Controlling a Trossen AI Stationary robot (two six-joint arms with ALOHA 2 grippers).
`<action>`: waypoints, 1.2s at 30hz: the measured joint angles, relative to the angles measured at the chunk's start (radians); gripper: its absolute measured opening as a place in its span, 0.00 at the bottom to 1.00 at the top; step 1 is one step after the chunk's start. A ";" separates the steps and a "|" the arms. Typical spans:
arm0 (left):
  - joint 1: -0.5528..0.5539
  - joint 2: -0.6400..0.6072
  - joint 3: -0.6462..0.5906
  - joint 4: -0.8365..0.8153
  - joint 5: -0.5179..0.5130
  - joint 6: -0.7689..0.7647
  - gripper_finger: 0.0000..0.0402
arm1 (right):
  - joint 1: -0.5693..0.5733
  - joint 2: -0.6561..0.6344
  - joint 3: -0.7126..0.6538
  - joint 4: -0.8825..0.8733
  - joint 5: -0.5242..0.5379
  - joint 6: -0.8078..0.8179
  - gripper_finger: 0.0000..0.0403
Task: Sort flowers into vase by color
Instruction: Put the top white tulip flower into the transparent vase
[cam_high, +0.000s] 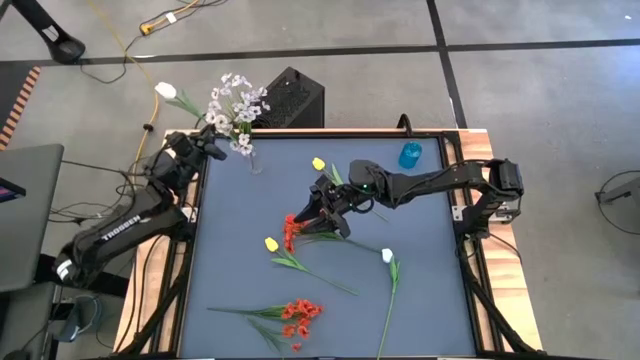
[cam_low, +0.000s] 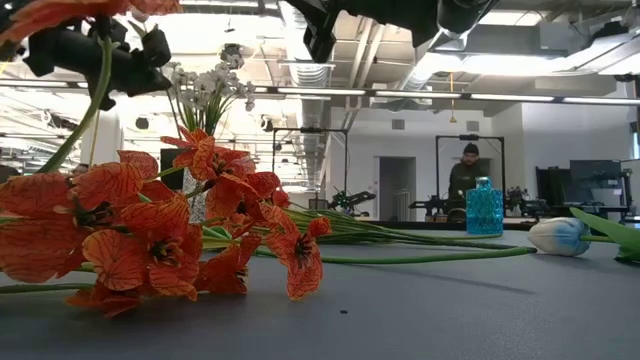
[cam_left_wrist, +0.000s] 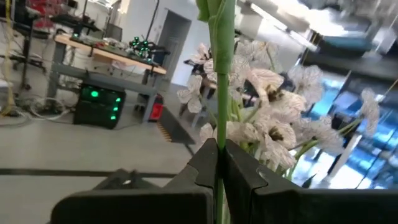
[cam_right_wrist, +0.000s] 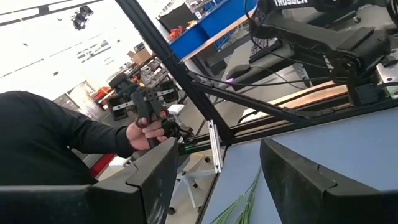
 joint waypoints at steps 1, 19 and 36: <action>0.001 -0.005 -0.015 0.021 0.000 -0.017 0.00 | 0.000 0.000 0.000 -0.003 0.000 0.000 0.63; 0.001 -0.006 -0.127 0.244 -0.060 -0.084 0.00 | 0.011 0.000 0.000 -0.014 0.010 0.008 0.63; 0.000 0.092 -0.127 0.293 -0.074 -0.120 0.00 | 0.008 0.000 0.000 -0.014 0.010 0.009 0.63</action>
